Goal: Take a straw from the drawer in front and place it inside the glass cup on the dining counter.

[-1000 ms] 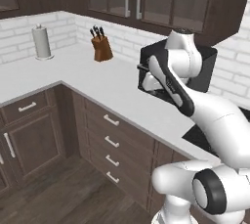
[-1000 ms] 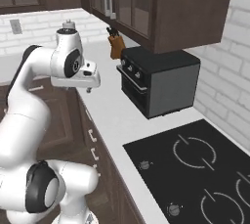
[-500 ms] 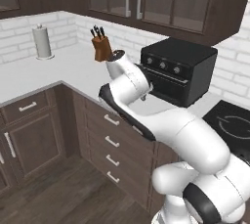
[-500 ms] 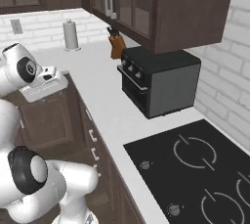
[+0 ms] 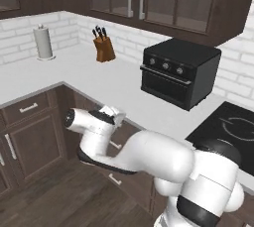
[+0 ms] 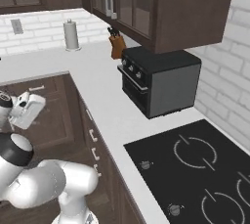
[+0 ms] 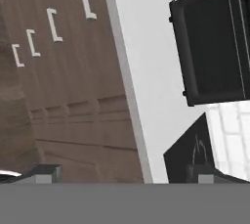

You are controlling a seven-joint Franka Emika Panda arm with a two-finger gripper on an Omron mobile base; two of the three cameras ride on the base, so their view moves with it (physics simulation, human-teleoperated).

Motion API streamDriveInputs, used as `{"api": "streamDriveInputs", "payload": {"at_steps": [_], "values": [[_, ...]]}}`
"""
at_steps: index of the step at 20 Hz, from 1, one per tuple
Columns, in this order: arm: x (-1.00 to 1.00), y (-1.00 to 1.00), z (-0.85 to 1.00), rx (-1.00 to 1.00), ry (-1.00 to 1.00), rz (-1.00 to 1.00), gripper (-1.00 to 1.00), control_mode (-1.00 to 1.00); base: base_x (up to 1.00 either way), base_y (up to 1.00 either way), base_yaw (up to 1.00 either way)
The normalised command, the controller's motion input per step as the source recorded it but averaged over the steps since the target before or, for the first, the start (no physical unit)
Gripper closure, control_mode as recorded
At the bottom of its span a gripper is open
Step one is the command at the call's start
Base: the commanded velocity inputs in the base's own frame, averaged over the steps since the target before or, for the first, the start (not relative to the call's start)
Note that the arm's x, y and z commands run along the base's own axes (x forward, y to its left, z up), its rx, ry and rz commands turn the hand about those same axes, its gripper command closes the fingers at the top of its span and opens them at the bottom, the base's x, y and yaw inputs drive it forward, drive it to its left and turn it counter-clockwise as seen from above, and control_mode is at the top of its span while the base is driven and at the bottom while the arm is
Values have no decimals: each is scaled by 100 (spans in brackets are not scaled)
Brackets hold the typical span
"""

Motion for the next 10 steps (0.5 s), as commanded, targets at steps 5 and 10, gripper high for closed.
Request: {"api": "streamDriveInputs", "payload": {"at_steps": [5, 10], "values": [[60, 5, -59, -24, -21, 0, -100, -100, 0, 0, 0], [57, 0, -54, -19, -20, 0, -100, -100, 0, 0, 0]]}}
